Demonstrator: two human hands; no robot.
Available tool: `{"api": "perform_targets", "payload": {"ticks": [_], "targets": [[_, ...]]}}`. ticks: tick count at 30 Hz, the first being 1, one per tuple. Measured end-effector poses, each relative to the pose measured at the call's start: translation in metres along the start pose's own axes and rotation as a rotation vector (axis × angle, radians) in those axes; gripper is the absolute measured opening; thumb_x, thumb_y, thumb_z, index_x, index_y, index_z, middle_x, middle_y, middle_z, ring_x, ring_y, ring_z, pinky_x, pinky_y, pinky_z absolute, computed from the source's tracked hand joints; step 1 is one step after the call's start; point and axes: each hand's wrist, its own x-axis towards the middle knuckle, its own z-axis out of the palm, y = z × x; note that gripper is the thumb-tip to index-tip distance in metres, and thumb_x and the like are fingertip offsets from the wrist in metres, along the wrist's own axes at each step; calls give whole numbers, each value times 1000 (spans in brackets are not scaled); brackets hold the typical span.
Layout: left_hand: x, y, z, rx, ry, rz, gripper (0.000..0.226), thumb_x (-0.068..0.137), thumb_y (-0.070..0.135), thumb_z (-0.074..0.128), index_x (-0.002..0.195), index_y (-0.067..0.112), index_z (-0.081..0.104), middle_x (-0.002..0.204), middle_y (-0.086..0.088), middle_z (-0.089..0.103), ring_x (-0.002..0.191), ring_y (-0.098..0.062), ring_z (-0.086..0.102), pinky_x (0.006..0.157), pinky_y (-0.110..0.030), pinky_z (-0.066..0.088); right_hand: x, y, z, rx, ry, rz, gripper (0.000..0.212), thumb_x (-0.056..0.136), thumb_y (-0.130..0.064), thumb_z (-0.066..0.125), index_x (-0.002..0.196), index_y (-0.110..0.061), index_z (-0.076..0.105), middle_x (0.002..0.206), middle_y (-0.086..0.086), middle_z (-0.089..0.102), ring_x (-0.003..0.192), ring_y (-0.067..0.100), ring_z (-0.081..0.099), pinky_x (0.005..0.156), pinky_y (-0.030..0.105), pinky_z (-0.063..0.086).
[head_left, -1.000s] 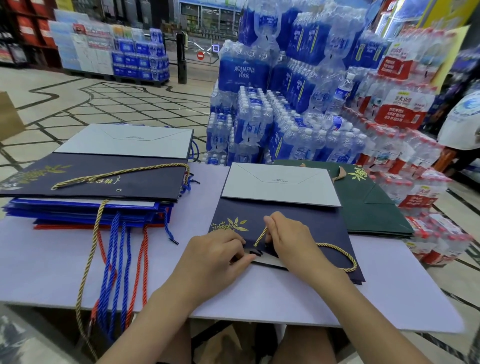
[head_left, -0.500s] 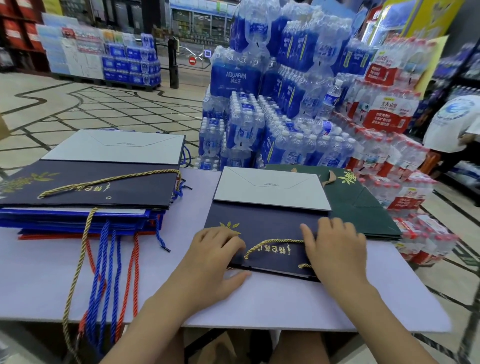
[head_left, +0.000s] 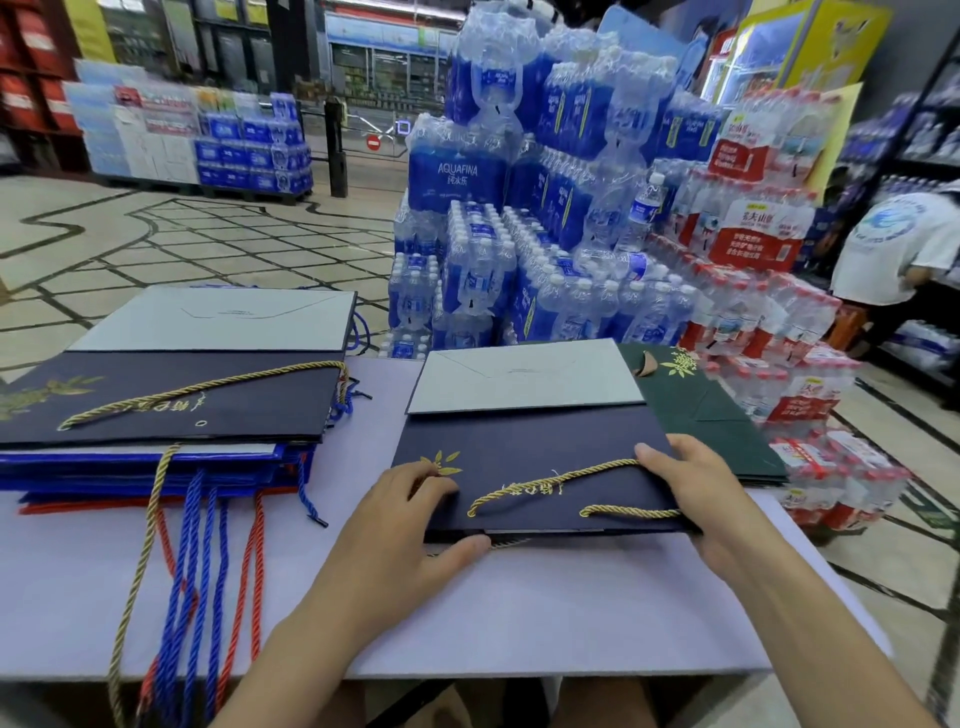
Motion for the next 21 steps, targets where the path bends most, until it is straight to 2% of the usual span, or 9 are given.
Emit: {"api": "perform_targets", "payload": {"ticks": [2,5,8,10,12,14,16,18,21], "targets": [[0,2,-2,-29,16,15,62,79,77,46,114,28,61,125,18,47,121,1,41,98,-14,34,-1,-7,1,65,7,-59,14,95,-19,61,110,-17,62,98,4,75,83,22,72,69,35,58],[2,6,-9,-156,72,-50,59,87,74,33,114,29,60,126,21,45,124,4,39,98,-3,26,-4,-21,-1,142,-7,-133,14,95,-17,61,108,-20,63,99,3,75,82,21,72,64,34,58],[9,5,-14,-260,150,-168,44,94,60,38,116,28,59,126,15,49,123,-2,43,101,-12,31,-7,-41,-4,169,-43,-214,16,95,-15,61,110,-21,63,100,3,75,83,22,72,72,38,59],[22,10,-23,-382,185,-363,34,95,48,50,121,26,56,126,11,51,118,-5,47,96,-21,36,-5,-61,-6,174,-60,-260,15,95,-15,61,109,-20,64,103,4,74,87,24,71,78,41,58],[41,21,-36,-549,154,-589,37,92,40,59,124,23,53,120,7,57,108,-7,54,87,-22,40,-1,-83,-9,185,-68,-309,11,95,-16,61,105,-20,65,100,4,74,84,22,71,76,39,58],[62,27,-47,-704,77,-723,32,93,41,59,113,16,59,104,4,64,93,-14,64,79,-29,50,5,-103,-11,204,-79,-344,10,95,-17,60,105,-18,64,96,3,74,77,19,71,70,36,59],[82,32,-54,-838,-14,-768,35,93,44,58,105,11,63,98,-7,69,77,-27,70,69,-38,58,14,-121,-15,228,-93,-361,8,96,-17,60,103,-19,63,90,0,74,72,16,71,61,31,59],[100,34,-52,-873,-78,-770,46,91,49,58,108,7,63,95,-14,70,59,-25,67,52,-30,54,26,-133,-21,216,-90,-377,8,96,-17,60,103,-20,62,88,-2,73,69,15,70,56,28,58],[127,41,-42,-943,-99,-793,47,87,52,64,103,7,60,76,-8,61,48,-19,57,44,-24,46,47,-143,-32,177,-63,-385,9,96,-18,61,104,-19,62,88,-2,73,69,15,70,56,28,58]]}}
